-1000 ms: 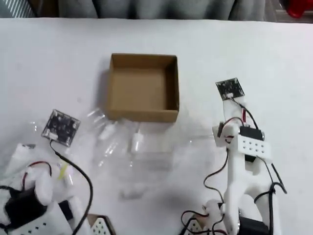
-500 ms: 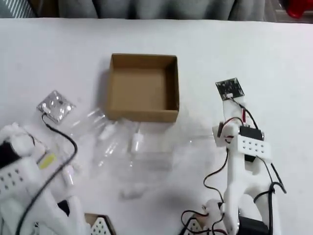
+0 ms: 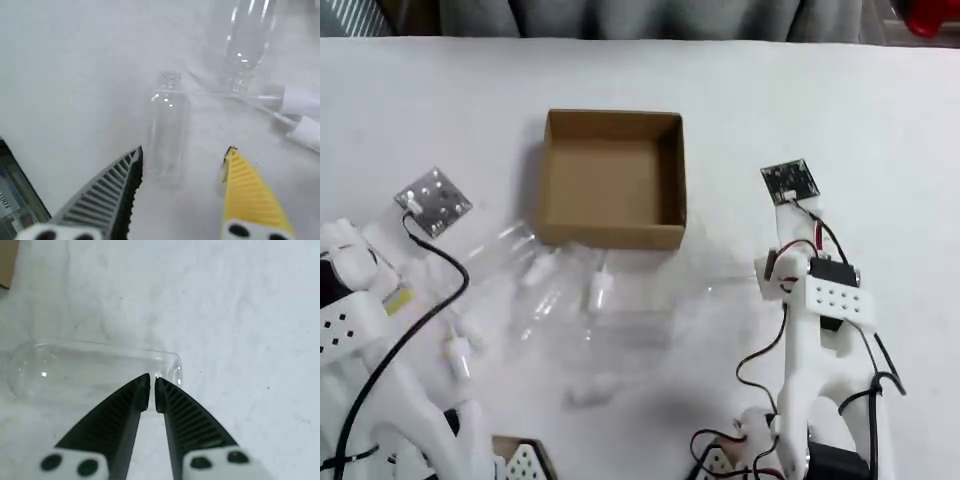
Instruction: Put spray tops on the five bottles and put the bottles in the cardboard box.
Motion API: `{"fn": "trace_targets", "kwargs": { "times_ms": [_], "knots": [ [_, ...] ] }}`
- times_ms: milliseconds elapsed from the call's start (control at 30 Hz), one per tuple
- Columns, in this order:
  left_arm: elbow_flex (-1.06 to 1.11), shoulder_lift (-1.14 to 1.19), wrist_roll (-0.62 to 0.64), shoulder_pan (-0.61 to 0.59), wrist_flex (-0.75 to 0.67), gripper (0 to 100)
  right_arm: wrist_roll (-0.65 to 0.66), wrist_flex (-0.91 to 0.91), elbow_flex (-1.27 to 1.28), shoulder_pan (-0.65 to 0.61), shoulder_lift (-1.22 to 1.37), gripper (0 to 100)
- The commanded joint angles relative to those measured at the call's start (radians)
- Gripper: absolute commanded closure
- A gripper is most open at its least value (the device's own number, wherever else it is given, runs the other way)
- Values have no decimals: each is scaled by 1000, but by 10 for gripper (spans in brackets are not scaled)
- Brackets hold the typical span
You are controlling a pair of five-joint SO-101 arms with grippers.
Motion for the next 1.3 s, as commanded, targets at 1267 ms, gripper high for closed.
{"fn": "trace_targets", "kwargs": {
  "times_ms": [1267],
  "knots": [
    [-252,615,-58,-73,-285,722,9,-1,51,-16,18,981]
  ]
}}
